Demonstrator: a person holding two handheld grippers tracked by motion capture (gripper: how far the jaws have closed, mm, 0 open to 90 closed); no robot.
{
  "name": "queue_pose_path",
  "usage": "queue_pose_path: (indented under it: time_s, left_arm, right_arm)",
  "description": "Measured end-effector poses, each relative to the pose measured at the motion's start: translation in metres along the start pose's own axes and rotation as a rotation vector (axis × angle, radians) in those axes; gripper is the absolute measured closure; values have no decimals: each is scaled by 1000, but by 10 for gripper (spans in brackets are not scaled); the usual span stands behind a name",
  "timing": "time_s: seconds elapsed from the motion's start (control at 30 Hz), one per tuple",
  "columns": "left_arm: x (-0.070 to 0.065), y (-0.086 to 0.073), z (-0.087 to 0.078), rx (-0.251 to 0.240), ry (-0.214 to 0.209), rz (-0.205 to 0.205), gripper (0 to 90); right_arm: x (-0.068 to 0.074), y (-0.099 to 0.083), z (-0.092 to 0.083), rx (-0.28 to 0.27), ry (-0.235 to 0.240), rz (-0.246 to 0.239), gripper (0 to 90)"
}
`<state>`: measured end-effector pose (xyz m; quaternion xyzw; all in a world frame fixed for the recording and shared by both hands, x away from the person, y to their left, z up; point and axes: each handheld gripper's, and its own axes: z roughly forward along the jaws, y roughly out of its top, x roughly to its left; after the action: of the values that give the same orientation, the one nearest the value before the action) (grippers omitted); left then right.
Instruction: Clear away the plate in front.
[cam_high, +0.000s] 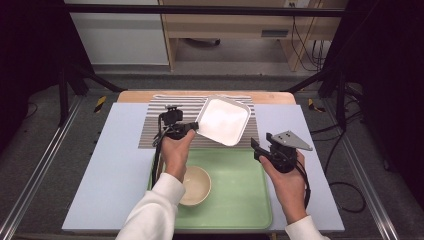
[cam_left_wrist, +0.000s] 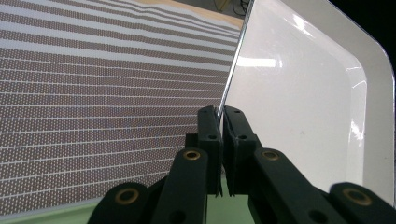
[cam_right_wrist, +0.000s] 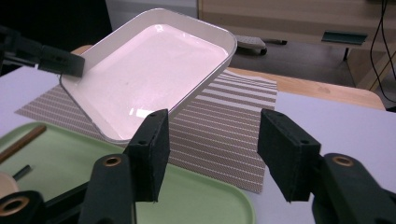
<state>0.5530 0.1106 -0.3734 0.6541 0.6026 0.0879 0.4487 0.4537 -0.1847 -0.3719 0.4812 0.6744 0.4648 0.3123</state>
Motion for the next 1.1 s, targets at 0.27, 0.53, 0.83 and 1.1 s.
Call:
queue_pose_path:
  time_s: [0.27, 0.53, 0.83, 1.1]
  left_arm:
    - [3, -7, -15, -42, -19, -11, 864]
    - [2, -17, -16, -44, -30, -4, 864]
    - [-7, -24, -19, -56, -43, 15, 864]
    - [-12, -26, -20, -77, -46, 10, 864]
  right_arm:
    - [7, 2, 11, 13, 33, 66, 493]
    - [19, 4, 19, 10, 79, 109, 460]
    - [18, 7, 26, 34, 72, 171, 482]
    - [11, 8, 27, 39, 75, 216, 517]
